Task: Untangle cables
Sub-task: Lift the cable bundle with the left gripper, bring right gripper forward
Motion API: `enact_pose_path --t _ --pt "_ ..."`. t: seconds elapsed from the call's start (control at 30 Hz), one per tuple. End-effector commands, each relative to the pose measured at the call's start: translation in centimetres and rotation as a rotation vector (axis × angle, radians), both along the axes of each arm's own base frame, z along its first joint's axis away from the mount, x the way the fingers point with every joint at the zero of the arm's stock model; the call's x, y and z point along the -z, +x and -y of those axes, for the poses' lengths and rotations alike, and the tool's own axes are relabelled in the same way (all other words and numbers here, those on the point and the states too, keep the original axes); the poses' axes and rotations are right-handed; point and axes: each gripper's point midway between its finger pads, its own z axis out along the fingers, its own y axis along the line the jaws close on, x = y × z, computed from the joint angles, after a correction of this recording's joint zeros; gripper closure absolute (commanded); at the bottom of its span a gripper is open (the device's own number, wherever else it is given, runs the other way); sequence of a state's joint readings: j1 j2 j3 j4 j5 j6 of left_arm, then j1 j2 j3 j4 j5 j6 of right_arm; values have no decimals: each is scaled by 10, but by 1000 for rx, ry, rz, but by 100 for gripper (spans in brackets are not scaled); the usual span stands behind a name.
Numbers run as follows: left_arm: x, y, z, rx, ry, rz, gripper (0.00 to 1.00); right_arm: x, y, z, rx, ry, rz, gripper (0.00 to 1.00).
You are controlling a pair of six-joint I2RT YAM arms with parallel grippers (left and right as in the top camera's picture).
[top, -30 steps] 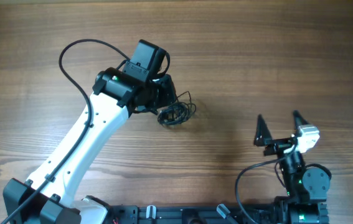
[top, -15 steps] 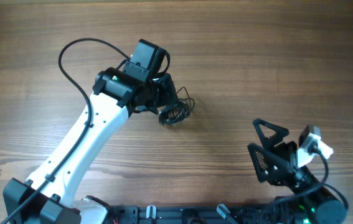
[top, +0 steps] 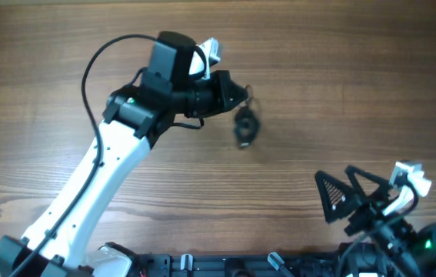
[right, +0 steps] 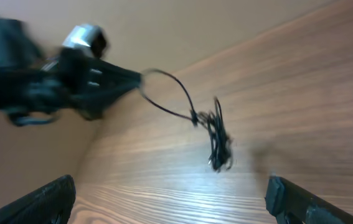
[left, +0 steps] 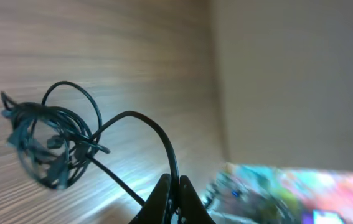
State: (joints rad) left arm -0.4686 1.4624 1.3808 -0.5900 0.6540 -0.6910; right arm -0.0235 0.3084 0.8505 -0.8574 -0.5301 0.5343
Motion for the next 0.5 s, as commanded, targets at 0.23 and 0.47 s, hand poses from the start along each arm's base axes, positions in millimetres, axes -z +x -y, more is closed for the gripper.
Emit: enact_pose_path --t 0.23,0.47 --pt "-62 -42 19 194 -264 -78 96 12 15 -2 0 44 -129 0" --pt "-85 -53 24 235 -374 -205 96 12 15 -10 -82 -2 -105 0"
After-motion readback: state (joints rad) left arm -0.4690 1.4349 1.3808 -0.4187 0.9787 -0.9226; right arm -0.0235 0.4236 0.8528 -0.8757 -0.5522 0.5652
